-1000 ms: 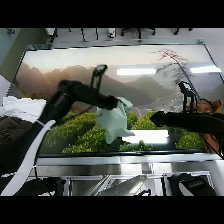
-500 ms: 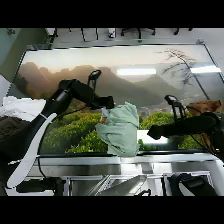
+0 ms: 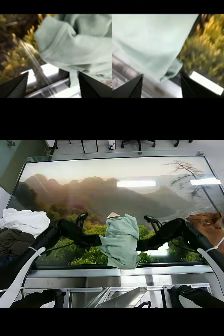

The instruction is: Fold the shirts.

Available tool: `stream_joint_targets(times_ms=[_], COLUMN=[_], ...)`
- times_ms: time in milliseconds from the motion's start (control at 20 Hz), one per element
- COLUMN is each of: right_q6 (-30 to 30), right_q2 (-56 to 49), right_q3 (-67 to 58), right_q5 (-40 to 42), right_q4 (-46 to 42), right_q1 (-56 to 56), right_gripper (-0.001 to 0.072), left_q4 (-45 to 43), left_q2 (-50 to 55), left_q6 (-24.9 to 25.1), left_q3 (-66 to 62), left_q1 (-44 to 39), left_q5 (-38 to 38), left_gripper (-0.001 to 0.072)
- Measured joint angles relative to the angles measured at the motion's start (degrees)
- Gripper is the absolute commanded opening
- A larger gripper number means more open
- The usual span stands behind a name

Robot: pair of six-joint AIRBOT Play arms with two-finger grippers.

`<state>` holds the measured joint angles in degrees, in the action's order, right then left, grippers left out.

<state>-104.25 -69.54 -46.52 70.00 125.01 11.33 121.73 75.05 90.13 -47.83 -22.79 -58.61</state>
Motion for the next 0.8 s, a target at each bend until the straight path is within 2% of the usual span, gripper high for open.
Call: stream_joint_targets(times_ms=[300, 350, 400, 450, 500, 550, 800], right_q6=[-0.85, -1.14, -1.51, -1.73, -1.90, -2.10, -2.38], right_q2=[-8.92, -11.50, -13.97, -16.63, -19.06, -21.49, -30.53], right_q3=[-16.39, -18.51, -20.22, -21.97, -23.47, -24.98, -31.76], right_q5=[-1.79, -1.77, -1.77, -1.77, -1.79, -1.77, -2.71], right_q4=[1.07, 1.29, 1.88, 2.62, 3.26, 3.76, 4.52], right_q1=[-5.18, -5.27, -5.31, -5.33, -5.33, -5.33, -5.42], right_gripper=[0.0525, 0.0525, 0.0525, 0.0525, 0.0525, 0.0525, 0.0524], left_q4=[7.91, 8.76, 9.31, 9.42, 9.44, 9.77, 9.75], left_q2=[0.57, 1.62, 2.95, 4.28, 5.51, 6.67, 7.61], left_q6=[1.53, 1.73, 1.90, 1.90, 1.92, 1.95, 3.50], left_q3=[7.08, 6.73, 6.16, 5.51, 4.79, 3.98, 2.47], left_q1=[-6.91, -8.00, -8.96, -9.68, -10.19, -10.60, -9.77], left_q5=[13.79, 15.52, 16.74, 17.40, 17.77, 17.84, 16.13], left_gripper=[0.0664, 0.0516, 0.0310, 0.0153, 0.0078, 0.0026, 0.0028])
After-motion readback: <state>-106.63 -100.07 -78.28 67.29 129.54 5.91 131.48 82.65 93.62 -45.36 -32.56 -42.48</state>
